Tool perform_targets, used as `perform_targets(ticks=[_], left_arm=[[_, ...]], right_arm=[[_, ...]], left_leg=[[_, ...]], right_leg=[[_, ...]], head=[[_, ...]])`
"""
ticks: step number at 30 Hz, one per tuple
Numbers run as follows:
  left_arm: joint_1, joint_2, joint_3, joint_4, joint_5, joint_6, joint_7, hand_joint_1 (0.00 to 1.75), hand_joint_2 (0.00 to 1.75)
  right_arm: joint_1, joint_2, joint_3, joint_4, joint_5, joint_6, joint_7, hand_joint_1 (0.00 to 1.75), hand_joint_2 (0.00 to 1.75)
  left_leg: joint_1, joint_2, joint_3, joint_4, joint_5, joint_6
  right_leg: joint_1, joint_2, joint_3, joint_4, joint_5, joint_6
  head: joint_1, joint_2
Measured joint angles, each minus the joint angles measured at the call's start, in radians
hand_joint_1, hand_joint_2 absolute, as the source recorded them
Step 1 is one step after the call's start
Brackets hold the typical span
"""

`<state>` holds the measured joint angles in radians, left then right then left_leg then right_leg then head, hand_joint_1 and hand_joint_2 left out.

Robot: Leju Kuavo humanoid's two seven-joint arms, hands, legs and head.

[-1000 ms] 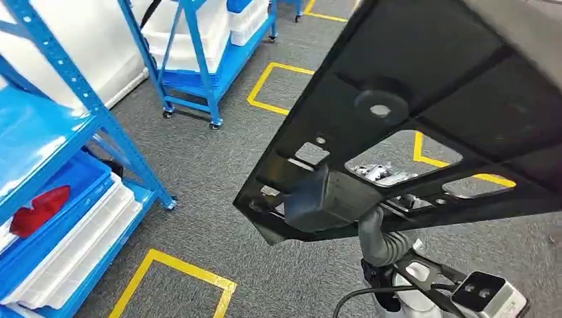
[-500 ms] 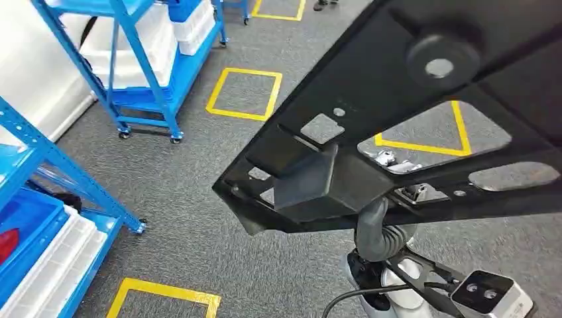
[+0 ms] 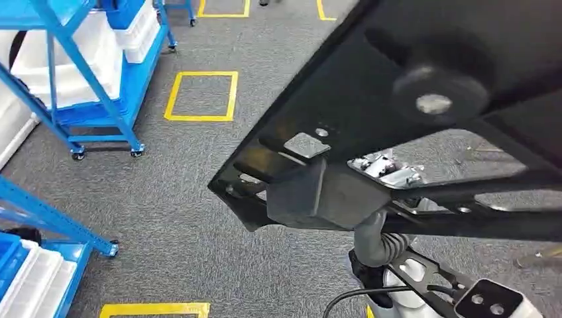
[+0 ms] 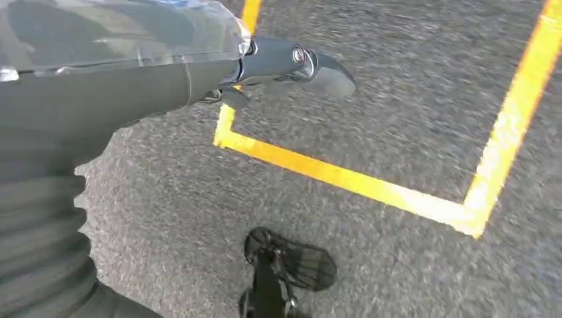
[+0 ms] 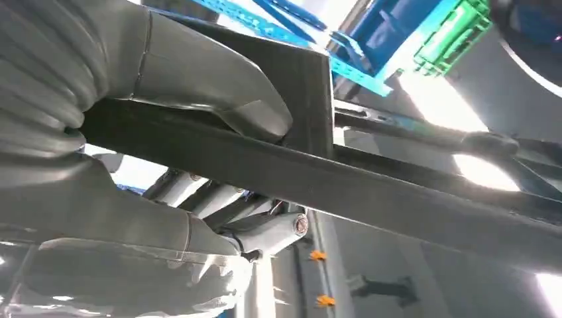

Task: Take the parts from the cabinet and place them on the table.

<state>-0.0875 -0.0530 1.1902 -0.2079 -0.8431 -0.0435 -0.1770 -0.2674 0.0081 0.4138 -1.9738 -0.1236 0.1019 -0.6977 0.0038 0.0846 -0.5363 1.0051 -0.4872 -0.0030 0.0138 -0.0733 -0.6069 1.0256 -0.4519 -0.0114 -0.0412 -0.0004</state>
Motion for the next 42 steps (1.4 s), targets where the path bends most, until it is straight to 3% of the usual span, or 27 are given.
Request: perform_targets(ticks=[3, 4, 5, 6, 8, 9, 11, 12, 13, 14, 15, 18, 19, 21, 23, 24, 25, 26, 28, 29, 30, 34, 36, 37, 39, 40, 42], left_arm=[[-0.006, -0.001, 0.000, 0.000, 0.000, -0.003, -0.003, 0.00, 1.75], [-0.008, -0.001, 0.000, 0.000, 0.000, -0.004, -0.005, 0.00, 1.75], [-0.008, -0.002, 0.000, 0.000, 0.000, -0.006, -0.009, 0.00, 1.75], [-0.006, -0.002, 0.000, 0.000, 0.000, -0.006, -0.009, 0.00, 1.75], [0.000, 0.000, 0.000, 0.000, 0.000, -0.006, -0.009, 0.00, 1.75], [0.001, 0.000, 0.000, 0.000, 0.000, -0.006, -0.009, 0.00, 1.75], [0.000, -0.001, 0.000, 0.000, -0.001, -0.008, -0.009, 0.00, 1.75], [-0.001, -0.002, 0.000, 0.000, -0.001, -0.008, -0.010, 0.00, 1.75], [-0.001, -0.002, 0.000, 0.000, 0.000, -0.008, -0.009, 0.00, 1.75], [0.000, -0.002, 0.000, 0.000, 0.000, -0.007, -0.009, 0.00, 1.75], [0.000, -0.002, 0.000, 0.000, 0.000, -0.006, -0.009, 0.00, 1.75], [-0.001, -0.003, 0.000, 0.000, 0.000, -0.001, -0.005, 0.00, 1.75], [-0.004, -0.006, 0.000, 0.000, 0.000, -0.001, -0.005, 0.00, 1.75], [-0.007, -0.008, 0.000, 0.000, 0.000, 0.000, -0.006, 0.00, 1.75], [0.001, -0.008, 0.002, 0.000, 0.002, 0.000, -0.006, 0.00, 1.75], [0.003, -0.008, 0.004, 0.000, 0.003, 0.000, -0.006, 0.00, 1.75], [0.004, -0.008, 0.006, 0.000, 0.002, 0.000, -0.005, 0.00, 1.75], [0.002, -0.008, 0.007, 0.000, 0.001, 0.000, -0.005, 0.00, 1.75], [0.000, -0.010, 0.008, 0.000, -0.001, 0.000, -0.005, 0.00, 1.75], [0.000, -0.011, 0.008, 0.000, -0.002, -0.001, -0.004, 0.00, 1.75], [0.000, -0.013, 0.008, 0.000, -0.004, -0.002, -0.004, 0.00, 1.75], [-0.004, -0.015, 0.009, 0.000, -0.003, -0.002, -0.002, 0.00, 1.75], [-0.006, -0.017, 0.010, 0.000, 0.002, -0.003, -0.002, 0.00, 1.75], [-0.003, -0.017, 0.011, 0.000, 0.003, -0.002, -0.002, 0.00, 1.75], [0.003, -0.017, 0.017, 0.000, 0.006, 0.000, 0.001, 0.00, 1.75], [0.004, -0.017, 0.019, 0.000, 0.011, 0.000, 0.003, 0.00, 1.75], [0.002, -0.017, 0.021, 0.000, 0.014, 0.000, 0.004, 0.00, 1.75]], right_arm=[[-0.002, -0.011, 0.007, 0.000, 0.000, -0.015, 0.000, 1.75, 1.75], [-0.002, -0.012, 0.009, 0.000, 0.000, -0.017, 0.000, 1.75, 1.75], [-0.005, -0.015, 0.013, 0.000, 0.001, -0.019, 0.000, 1.75, 1.75], [-0.007, -0.015, 0.017, 0.000, 0.002, -0.024, 0.000, 1.75, 1.75], [-0.005, -0.017, 0.025, 0.000, 0.008, -0.032, 0.000, 1.75, 1.75], [-0.002, -0.019, 0.029, 0.000, 0.011, -0.035, 0.001, 1.75, 1.75], [0.000, -0.022, 0.036, 0.000, 0.013, -0.035, 0.001, 1.75, 1.75], [0.000, -0.023, 0.039, 0.000, 0.012, -0.035, 0.001, 1.75, 1.75], [0.000, -0.024, 0.044, 0.000, 0.010, -0.034, 0.000, 1.75, 1.75], [-0.001, -0.024, 0.047, 0.002, 0.009, -0.035, 0.000, 1.75, 1.75], [-0.003, -0.025, 0.050, 0.003, 0.009, -0.035, 0.001, 1.75, 1.75], [-0.001, -0.027, 0.054, 0.006, 0.006, -0.036, 0.001, 1.75, 1.75], [-0.001, -0.028, 0.055, 0.006, 0.005, -0.037, 0.001, 1.75, 1.75], [-0.005, -0.031, 0.056, 0.006, -0.003, -0.038, 0.001, 1.75, 1.75], [0.000, -0.040, 0.055, 0.007, -0.032, -0.032, 0.000, 1.75, 1.75], [0.004, -0.048, 0.050, 0.007, -0.044, -0.028, 0.000, 1.75, 1.75], [0.008, -0.057, 0.044, 0.007, -0.052, -0.023, 0.000, 1.75, 1.75], [0.012, -0.064, 0.037, 0.007, -0.058, -0.019, 0.000, 1.75, 1.75], [0.013, -0.072, 0.026, 0.004, -0.063, -0.011, 0.000, 1.75, 1.75], [0.013, -0.074, 0.023, 0.002, -0.063, -0.010, 0.000, 1.75, 1.75], [0.012, -0.075, 0.021, 0.000, -0.062, -0.009, 0.000, 1.75, 1.75], [0.018, -0.081, 0.019, -0.010, -0.054, -0.003, 0.001, 1.75, 1.75], [0.016, -0.081, 0.020, -0.016, -0.053, -0.003, 0.004, 1.75, 1.75], [0.016, -0.081, 0.020, -0.016, -0.052, -0.001, 0.004, 1.75, 1.75], [0.020, -0.081, 0.020, -0.016, -0.046, 0.005, 0.006, 1.75, 1.75], [0.022, -0.081, 0.020, -0.016, -0.044, 0.005, 0.008, 1.75, 1.75], [0.021, -0.081, 0.020, -0.016, -0.043, 0.008, 0.010, 1.75, 1.75]], left_leg=[[-0.001, 0.035, 0.010, -0.005, -0.005, -0.013], [0.006, 0.015, 0.007, 0.003, -0.015, -0.020], [0.008, -0.035, -0.003, 0.034, -0.037, -0.023], [0.009, -0.061, -0.033, 0.100, -0.076, -0.025], [0.009, -0.075, -0.110, 0.256, -0.141, -0.030], [0.009, -0.076, -0.140, 0.308, -0.149, -0.031], [0.010, -0.076, -0.130, 0.265, -0.094, -0.030], [0.011, -0.081, -0.098, 0.186, -0.042, -0.030], [0.015, -0.106, -0.059, 0.094, 0.010, -0.030], [0.019, -0.158, -0.036, 0.039, 0.020, -0.027], [0.020, -0.167, -0.023, 0.011, 0.009, -0.024], [0.011, -0.141, -0.024, 0.018, 0.010, -0.007], [0.019, -0.128, -0.021, 0.005, 0.017, 0.004], [0.016, -0.105, -0.017, 0.000, 0.020, 0.017], [0.010, -0.077, -0.018, 0.000, 0.018, 0.021], [0.009, -0.062, -0.018, 0.000, 0.017, 0.022], [0.008, -0.049, -0.018, 0.000, 0.017, 0.022], [0.007, -0.038, -0.017, 0.000, 0.015, 0.022], [0.006, -0.017, -0.012, 0.000, 0.011, 0.019], [0.005, -0.010, -0.008, 0.000, 0.009, 0.016], [-0.002, 0.000, -0.007, 0.001, 0.004, 0.008], [-0.004, 0.043, 0.004, -0.001, -0.006, -0.010], [0.004, -0.038, -0.016, 0.057, -0.050, -0.017], [0.007, -0.064, -0.051, 0.137, -0.094, -0.019], [0.007, -0.077, -0.130, 0.296, -0.155, -0.025], [0.007, -0.077, -0.150, 0.329, -0.154, -0.026], [0.009, -0.078, -0.120, 0.244, -0.079, -0.026]], right_leg=[[0.004, 0.033, -0.003, -0.007, 0.002, -0.011], [-0.008, 0.043, 0.005, -0.016, 0.008, -0.020], [-0.008, 0.052, 0.006, -0.019, 0.009, -0.023], [-0.008, 0.061, 0.007, -0.019, 0.010, -0.029], [-0.007, 0.088, 0.006, -0.019, 0.010, -0.030], [-0.007, 0.101, 0.007, -0.018, 0.010, -0.030], [-0.008, 0.128, 0.009, -0.015, 0.009, -0.029], [-0.009, 0.142, 0.011, -0.012, 0.007, -0.026], [-0.011, 0.155, 0.011, -0.007, 0.004, -0.022], [-0.013, 0.165, 0.009, -0.003, 0.001, -0.017], [-0.008, 0.180, 0.002, 0.007, -0.001, -0.011], [-0.018, 0.208, -0.007, -0.002, 0.010, 0.009], [-0.014, 0.214, -0.010, 0.002, 0.008, 0.015], [-0.010, 0.116, -0.041, 0.075, -0.043, 0.018], [-0.015, 0.086, -0.121, 0.237, -0.114, 0.024], [-0.018, 0.084, -0.150, 0.294, -0.130, 0.026], [-0.020, 0.082, -0.155, 0.304, -0.121, 0.027], [-0.020, 0.079, -0.140, 0.272, -0.097, 0.025], [-0.016, 0.056, -0.048, 0.099, -0.015, 0.016], [-0.009, 0.014, -0.005, 0.025, 0.009, 0.008], [0.008, -0.023, 0.009, -0.006, -0.006, 0.003], [0.001, 0.034, 0.005, -0.018, 0.004, -0.014], [-0.006, 0.053, 0.011, -0.023, 0.008, -0.023], [-0.006, 0.064, 0.012, -0.023, 0.008, -0.026], [-0.005, 0.092, 0.011, -0.022, 0.007, -0.027], [-0.005, 0.106, 0.012, -0.021, 0.007, -0.027], [-0.008, 0.134, 0.014, -0.017, 0.006, -0.025]], head=[[0.000, 0.000], [0.000, 0.000], [0.000, 0.000], [0.000, 0.000], [0.000, 0.000], [0.000, 0.000], [0.000, 0.000], [0.000, 0.000], [0.000, 0.000], [0.000, 0.000], [0.000, 0.000], [0.000, 0.000], [0.000, 0.000], [0.000, 0.000], [0.000, 0.000], [0.000, 0.000], [0.000, 0.000], [0.000, 0.000], [0.000, 0.000], [0.000, 0.000], [0.000, 0.000], [0.000, 0.000], [0.000, 0.000], [0.000, 0.000], [0.000, 0.000], [0.000, 0.000], [0.000, 0.000]])
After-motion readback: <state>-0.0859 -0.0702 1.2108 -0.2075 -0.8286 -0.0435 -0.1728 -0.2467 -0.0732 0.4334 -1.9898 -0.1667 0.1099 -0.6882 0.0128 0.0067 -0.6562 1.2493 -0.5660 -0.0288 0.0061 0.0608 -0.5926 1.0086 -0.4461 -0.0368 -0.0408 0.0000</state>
